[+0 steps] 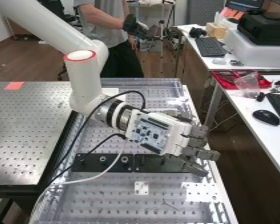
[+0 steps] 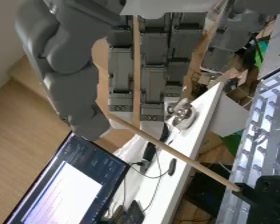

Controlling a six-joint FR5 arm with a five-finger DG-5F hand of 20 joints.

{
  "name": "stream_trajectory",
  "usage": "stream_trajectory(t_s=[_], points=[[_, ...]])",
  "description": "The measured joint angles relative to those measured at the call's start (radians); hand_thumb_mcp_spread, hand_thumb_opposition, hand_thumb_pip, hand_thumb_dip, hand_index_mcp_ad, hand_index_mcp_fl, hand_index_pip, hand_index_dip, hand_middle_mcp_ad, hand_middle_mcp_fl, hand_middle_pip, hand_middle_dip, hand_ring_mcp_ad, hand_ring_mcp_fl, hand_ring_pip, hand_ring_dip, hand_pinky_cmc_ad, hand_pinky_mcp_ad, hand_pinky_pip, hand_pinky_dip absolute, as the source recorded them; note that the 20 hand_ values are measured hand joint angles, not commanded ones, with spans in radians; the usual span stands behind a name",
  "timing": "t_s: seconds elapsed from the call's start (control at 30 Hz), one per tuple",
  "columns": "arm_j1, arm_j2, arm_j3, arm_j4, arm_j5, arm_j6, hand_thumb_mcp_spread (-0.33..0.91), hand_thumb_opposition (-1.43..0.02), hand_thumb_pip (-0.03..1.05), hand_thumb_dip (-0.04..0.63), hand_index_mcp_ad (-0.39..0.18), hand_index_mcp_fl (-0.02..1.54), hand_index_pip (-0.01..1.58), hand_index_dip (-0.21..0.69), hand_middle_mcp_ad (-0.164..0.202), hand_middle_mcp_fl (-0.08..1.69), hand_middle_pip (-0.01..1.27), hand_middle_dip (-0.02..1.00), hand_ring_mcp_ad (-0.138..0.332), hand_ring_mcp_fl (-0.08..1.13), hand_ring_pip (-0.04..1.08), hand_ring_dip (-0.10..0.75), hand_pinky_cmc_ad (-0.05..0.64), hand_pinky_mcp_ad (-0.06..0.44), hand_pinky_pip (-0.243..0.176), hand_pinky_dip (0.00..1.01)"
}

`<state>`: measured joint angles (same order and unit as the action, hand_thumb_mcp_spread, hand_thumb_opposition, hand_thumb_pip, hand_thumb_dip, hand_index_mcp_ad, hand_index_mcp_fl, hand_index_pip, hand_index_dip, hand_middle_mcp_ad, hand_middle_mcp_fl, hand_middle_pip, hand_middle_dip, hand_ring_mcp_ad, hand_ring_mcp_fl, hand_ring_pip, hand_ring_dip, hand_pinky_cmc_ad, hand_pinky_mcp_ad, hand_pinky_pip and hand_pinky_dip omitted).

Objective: Grab the chopstick and place it in the clear container

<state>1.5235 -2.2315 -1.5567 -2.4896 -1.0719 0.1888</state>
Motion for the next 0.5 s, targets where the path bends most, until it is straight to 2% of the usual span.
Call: stream_trajectory(t_s=[0.5], points=[[-0.003, -0.006, 0.01, -0.005, -0.001, -0.002, 0.56, -0.8, 0.6, 0.291, -0.03, 0.34, 1.32, 0.051, 0.075, 0.63, 0.74, 0.64, 0.005, 0.46, 0.06, 0.412, 0.316, 0.182, 0.021, 0.18]])
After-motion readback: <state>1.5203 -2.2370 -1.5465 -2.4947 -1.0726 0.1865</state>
